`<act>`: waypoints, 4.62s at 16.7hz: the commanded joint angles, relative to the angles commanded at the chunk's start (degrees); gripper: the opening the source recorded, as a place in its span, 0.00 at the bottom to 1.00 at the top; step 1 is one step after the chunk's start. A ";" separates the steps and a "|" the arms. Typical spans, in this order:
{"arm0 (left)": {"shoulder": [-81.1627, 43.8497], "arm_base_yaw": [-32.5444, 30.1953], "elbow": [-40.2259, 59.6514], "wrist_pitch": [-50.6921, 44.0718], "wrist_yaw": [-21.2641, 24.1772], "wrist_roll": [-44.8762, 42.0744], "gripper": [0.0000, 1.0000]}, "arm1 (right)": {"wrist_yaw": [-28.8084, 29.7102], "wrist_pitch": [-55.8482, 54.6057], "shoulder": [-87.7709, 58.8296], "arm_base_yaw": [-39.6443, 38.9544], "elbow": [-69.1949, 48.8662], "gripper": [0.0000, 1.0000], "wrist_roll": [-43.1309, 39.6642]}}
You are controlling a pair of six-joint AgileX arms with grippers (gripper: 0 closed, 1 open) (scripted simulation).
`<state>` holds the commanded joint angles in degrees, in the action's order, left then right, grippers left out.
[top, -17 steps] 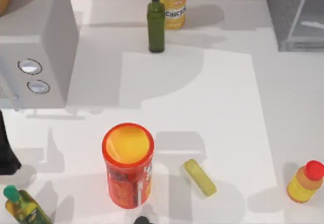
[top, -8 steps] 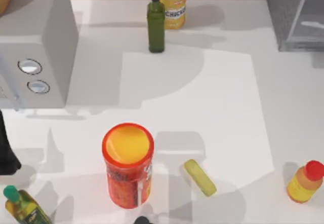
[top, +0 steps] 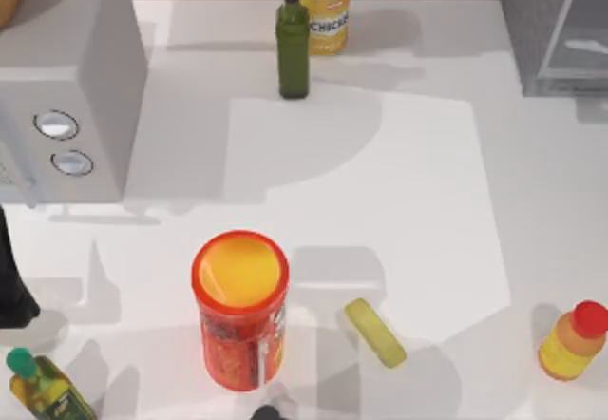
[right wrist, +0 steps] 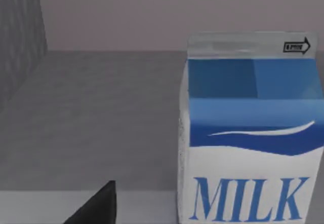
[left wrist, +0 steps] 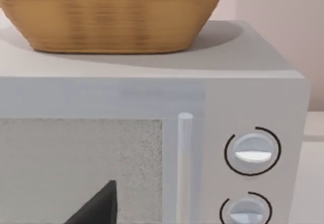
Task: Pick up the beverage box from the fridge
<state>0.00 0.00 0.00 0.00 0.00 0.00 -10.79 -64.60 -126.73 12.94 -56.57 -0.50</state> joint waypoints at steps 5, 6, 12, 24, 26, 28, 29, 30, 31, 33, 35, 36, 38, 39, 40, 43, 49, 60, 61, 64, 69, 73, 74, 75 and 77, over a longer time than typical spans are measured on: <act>0.00 0.00 0.00 0.00 0.00 0.00 1.00 | 0.82 4.06 -5.16 -0.87 -9.32 1.00 0.00; 0.00 0.00 0.00 0.00 0.00 0.00 1.00 | 1.06 5.18 -6.44 -1.10 -11.94 1.00 0.01; 0.00 0.00 0.00 0.00 0.00 0.00 1.00 | 1.66 7.95 -9.05 -1.67 -16.86 1.00 0.03; 0.00 0.00 0.00 0.00 0.00 0.00 1.00 | 1.66 7.95 -9.05 -1.67 -16.86 0.17 0.03; 0.00 0.00 0.00 0.00 0.00 0.00 1.00 | 1.66 7.95 -9.05 -1.67 -16.86 0.02 0.03; 0.00 0.00 0.00 0.00 0.00 0.00 1.00 | 1.66 7.95 -9.05 -1.67 -16.86 0.00 0.03; 0.00 0.00 0.00 0.00 0.00 0.00 1.00 | 1.66 7.95 -9.05 -1.67 -16.86 0.00 0.03; 0.00 0.00 0.00 0.00 0.00 0.00 1.00 | 1.66 7.95 -9.05 -1.67 -16.86 0.00 0.03; 0.00 0.00 0.00 0.00 0.00 0.00 1.00 | 1.66 7.95 -9.05 -1.67 -16.86 0.00 0.03; 0.00 0.00 0.00 0.00 0.00 0.00 1.00 | 1.66 7.95 -9.05 -1.67 -16.86 0.00 0.03; 0.00 0.00 0.00 0.00 0.00 0.00 1.00 | 1.66 7.95 -8.95 -1.49 -16.83 0.00 0.11; 0.00 0.00 0.00 0.00 0.00 0.00 1.00 | 1.67 8.15 -8.75 -1.48 -16.83 0.00 0.10; 0.00 0.00 0.00 0.00 0.00 0.00 1.00 | 1.64 10.26 -6.76 -1.50 -16.96 0.00 0.13; 0.00 0.00 0.00 0.00 0.00 0.00 1.00 | 1.61 11.45 -5.64 -1.53 -17.05 0.00 0.14; 0.00 0.00 0.00 0.00 0.00 0.00 1.00 | 1.63 12.24 -4.92 -1.50 -17.18 0.00 0.14; 0.00 0.00 0.00 0.00 0.00 0.00 1.00 | 1.57 15.91 -1.82 -1.53 -17.45 0.00 0.17; 0.00 0.00 0.00 0.00 0.00 0.00 1.00 | 1.46 15.40 -0.75 -1.18 -16.65 0.00 0.21; 0.00 0.00 0.00 0.00 0.00 0.00 1.00 | -1.38 4.70 13.42 1.08 9.28 0.00 0.10; 0.00 0.00 0.00 0.00 0.00 0.00 1.00 | -1.41 4.46 13.66 1.25 9.55 0.00 0.08; 0.00 0.00 0.00 0.00 0.00 0.00 1.00 | -1.37 4.63 13.32 0.92 9.38 0.00 0.18; 0.00 0.00 0.00 0.00 0.00 0.00 1.00 | -0.68 7.47 18.71 0.16 11.51 0.00 -0.06; 0.00 0.00 0.00 0.00 0.00 0.00 1.00 | 1.05 14.87 32.88 -1.52 17.25 0.00 -0.29; 0.00 0.00 0.00 0.00 0.00 0.00 1.00 | 1.59 17.39 37.76 -2.06 19.24 0.00 -0.31; 0.00 0.00 0.00 0.00 0.00 0.00 1.00 | 2.15 20.13 43.12 -2.64 21.42 0.00 -0.29; 0.00 0.00 0.00 0.00 0.00 0.00 1.00 | 3.32 26.21 55.05 -3.90 26.30 0.00 -0.20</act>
<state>0.00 0.00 0.00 0.00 0.00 0.00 -7.47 -38.39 -71.68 9.04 -30.26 -0.70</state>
